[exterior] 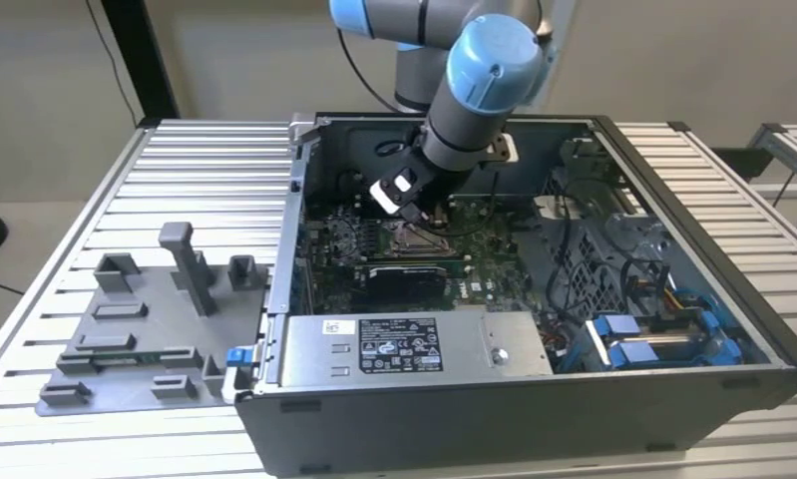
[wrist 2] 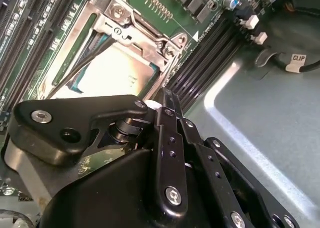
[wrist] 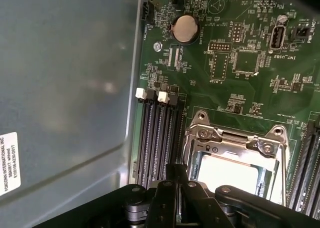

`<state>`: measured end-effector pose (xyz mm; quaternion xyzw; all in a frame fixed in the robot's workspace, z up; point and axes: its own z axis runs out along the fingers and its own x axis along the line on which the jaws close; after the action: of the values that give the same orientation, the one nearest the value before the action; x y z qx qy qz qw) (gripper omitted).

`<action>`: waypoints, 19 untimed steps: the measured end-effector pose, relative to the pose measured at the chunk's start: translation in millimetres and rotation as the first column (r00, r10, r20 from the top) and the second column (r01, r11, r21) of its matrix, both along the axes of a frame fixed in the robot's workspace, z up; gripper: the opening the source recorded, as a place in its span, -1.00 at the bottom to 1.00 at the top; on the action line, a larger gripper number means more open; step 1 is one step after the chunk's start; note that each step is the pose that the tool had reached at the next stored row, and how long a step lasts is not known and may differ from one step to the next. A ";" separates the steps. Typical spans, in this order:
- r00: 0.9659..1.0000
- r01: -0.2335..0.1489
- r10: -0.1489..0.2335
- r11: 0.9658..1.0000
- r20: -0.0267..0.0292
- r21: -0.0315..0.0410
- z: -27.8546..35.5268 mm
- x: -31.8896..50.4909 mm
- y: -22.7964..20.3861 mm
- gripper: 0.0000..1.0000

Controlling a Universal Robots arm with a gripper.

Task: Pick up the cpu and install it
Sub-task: 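Install the second cpu locking lever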

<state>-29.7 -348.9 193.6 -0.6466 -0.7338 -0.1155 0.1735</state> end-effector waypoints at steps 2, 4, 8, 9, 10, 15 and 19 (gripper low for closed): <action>1.000 0.000 0.000 1.000 0.000 0.000 -0.5 0.5 0.4 -1.00; 1.000 0.000 0.000 1.000 0.000 0.000 -0.8 1.3 0.6 -1.00; 1.000 0.000 0.000 1.000 0.000 0.000 -1.9 3.1 0.7 -1.00; 1.000 0.000 0.000 1.000 0.000 0.000 -2.2 3.5 0.8 -1.00; 1.000 0.000 0.000 1.000 0.000 0.000 -2.5 3.8 0.8 -1.00; 1.000 0.000 0.000 1.000 0.000 0.000 -4.2 4.8 1.0 -1.00; 1.000 0.000 0.000 1.000 0.000 0.000 -5.6 5.4 1.2 -1.00</action>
<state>-24.4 -347.7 188.0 -0.6466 -0.7338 -0.1154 0.1734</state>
